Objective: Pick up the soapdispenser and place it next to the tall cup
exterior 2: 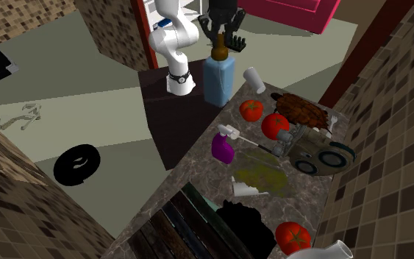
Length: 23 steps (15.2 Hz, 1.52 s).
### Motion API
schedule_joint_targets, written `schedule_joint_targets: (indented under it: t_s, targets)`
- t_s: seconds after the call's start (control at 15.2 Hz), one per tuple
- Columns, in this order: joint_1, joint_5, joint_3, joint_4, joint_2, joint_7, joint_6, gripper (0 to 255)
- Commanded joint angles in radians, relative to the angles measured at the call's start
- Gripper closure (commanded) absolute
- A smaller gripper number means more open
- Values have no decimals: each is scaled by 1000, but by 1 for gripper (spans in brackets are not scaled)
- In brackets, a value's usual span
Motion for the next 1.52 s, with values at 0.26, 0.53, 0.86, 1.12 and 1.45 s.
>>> schedule_joint_targets:
  t_s: [0.26,0.53,0.86,1.12,1.45]
  targets:
    - [40,39,77,3,-79,122,-76,255]
    - [64,72,132,25,-116,209,-127,255]
    - [92,117,208,78,-138,327,-191,255]
    - [109,147,257,103,-147,403,-214,255]
    - [113,154,255,-10,-193,389,-147,255]
